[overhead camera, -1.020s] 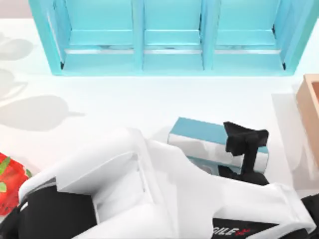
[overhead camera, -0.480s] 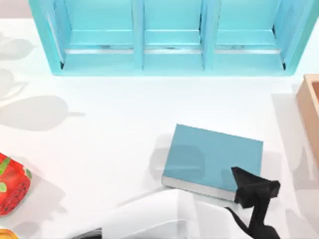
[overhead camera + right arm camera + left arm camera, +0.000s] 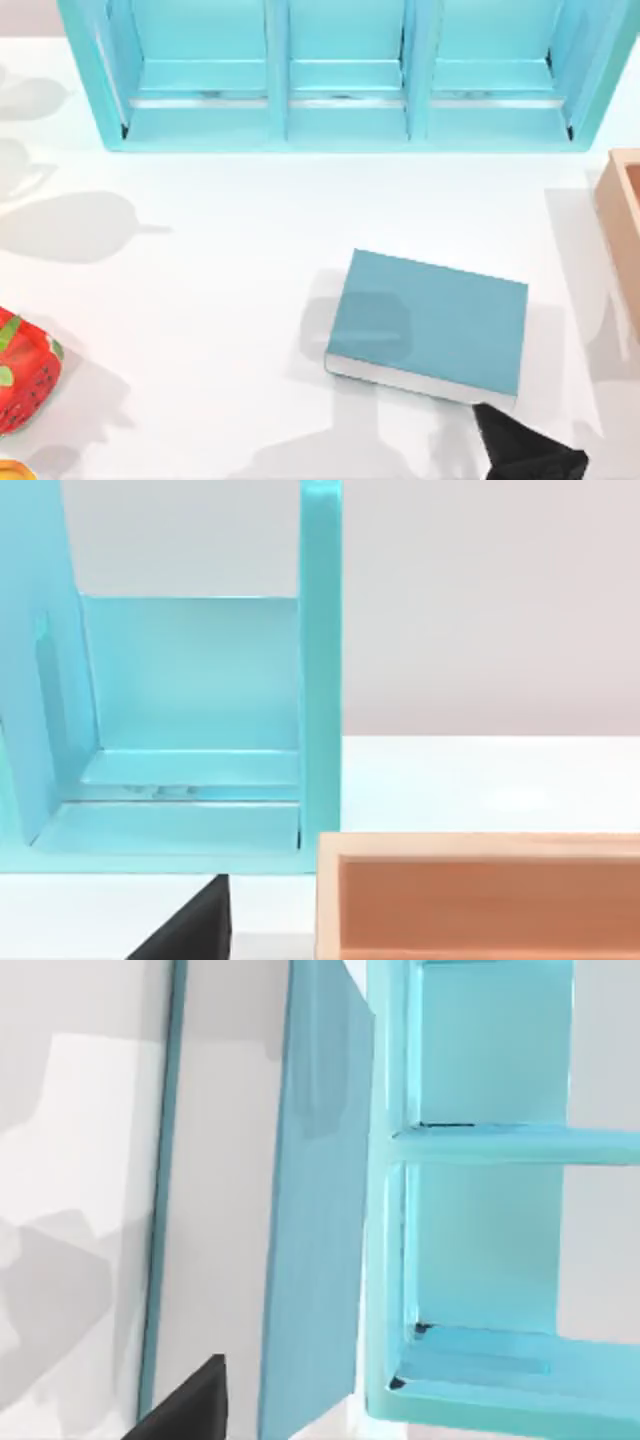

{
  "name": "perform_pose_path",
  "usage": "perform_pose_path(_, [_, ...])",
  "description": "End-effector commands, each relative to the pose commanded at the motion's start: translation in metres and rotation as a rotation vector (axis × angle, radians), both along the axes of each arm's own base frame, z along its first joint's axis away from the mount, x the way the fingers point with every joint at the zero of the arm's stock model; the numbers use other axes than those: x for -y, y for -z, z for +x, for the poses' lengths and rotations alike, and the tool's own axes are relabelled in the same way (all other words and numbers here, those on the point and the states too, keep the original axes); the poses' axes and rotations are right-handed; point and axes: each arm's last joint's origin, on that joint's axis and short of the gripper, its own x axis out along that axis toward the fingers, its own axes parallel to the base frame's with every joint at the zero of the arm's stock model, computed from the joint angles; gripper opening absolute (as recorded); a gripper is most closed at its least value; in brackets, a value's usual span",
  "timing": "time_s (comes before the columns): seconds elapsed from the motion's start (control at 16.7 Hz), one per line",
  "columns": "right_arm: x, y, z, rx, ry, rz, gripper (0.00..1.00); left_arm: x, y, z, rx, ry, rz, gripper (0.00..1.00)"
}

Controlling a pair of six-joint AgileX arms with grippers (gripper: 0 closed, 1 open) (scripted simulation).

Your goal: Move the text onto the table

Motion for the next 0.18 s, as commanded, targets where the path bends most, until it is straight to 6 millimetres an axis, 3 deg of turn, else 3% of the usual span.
perform_pose_path(0.18, [0.0000, 0.0000, 0.0000, 0.000, 0.000, 0.000, 1.00, -0.0006, -0.0027, -0.0056, 0.005, -0.002, -0.004, 1.00])
